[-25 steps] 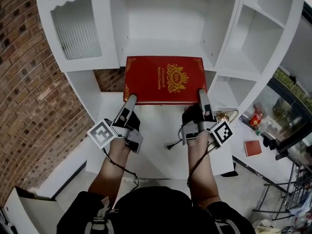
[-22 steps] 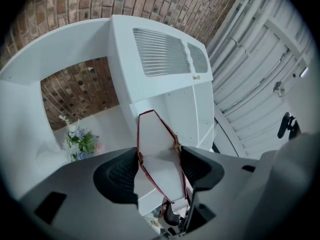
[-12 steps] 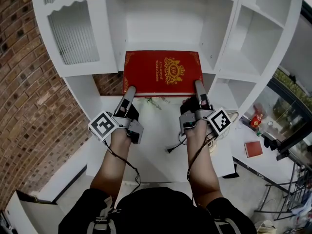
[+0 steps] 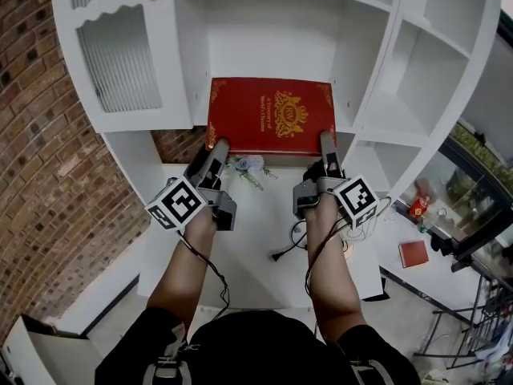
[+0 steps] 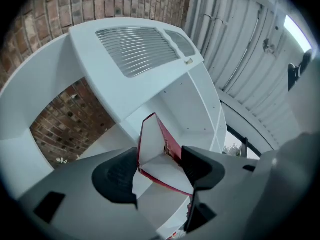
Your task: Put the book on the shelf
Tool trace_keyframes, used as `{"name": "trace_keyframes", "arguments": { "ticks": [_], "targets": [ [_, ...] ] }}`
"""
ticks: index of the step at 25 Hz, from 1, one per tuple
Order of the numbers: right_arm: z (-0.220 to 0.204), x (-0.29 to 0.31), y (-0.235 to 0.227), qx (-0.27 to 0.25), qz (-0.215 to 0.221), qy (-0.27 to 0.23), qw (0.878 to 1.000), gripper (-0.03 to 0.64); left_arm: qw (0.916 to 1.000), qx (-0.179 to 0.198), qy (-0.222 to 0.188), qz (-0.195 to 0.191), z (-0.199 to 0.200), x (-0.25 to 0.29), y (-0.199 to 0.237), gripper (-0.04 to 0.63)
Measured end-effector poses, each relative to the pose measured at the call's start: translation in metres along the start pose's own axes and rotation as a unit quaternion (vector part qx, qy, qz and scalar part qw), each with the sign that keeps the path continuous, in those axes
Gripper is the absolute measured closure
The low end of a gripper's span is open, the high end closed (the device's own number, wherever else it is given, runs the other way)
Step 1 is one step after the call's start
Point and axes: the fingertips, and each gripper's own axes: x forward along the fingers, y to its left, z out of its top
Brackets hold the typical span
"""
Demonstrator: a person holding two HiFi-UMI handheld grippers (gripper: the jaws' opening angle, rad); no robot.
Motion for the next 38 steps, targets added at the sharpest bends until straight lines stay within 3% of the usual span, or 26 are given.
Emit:
{"name": "trace_keyframes", "arguments": {
  "ticks": [3,6,12,15,18,25,38],
  "targets": [
    [0.007,0.007,0.001,-0.047,-0.010,-0.009,0.999,0.318,0.9995,0.032,0.000,-0.001,0.000,0.009,-0.001,0.304],
    [0.016,0.012,0.004,-0.130,-0.027,-0.024,0.991,0.310,0.9966,0.082,0.002,0.009,0.004,0.015,-0.002,0.304],
    [0.029,0.021,0.015,-0.276,-0.041,-0.042,0.959,0.332,0.9881,0.153,0.000,0.018,0.016,0.025,-0.004,0.313],
    [0.027,0.025,0.028,-0.341,-0.039,-0.049,0.938,0.405,0.9814,0.191,-0.009,0.015,0.020,0.030,-0.014,0.373],
    [0.023,0.030,0.037,-0.401,-0.050,-0.051,0.913,0.488,0.9774,0.211,-0.009,0.019,0.024,0.037,-0.017,0.390],
    [0.026,0.051,0.038,-0.450,-0.070,-0.027,0.890,0.489,0.9703,0.240,0.006,0.027,0.030,0.052,-0.017,0.394],
    [0.038,0.093,0.027,-0.420,-0.126,0.069,0.896,0.486,0.9705,0.230,0.001,0.073,0.037,0.082,-0.014,0.397]
  ]
}}
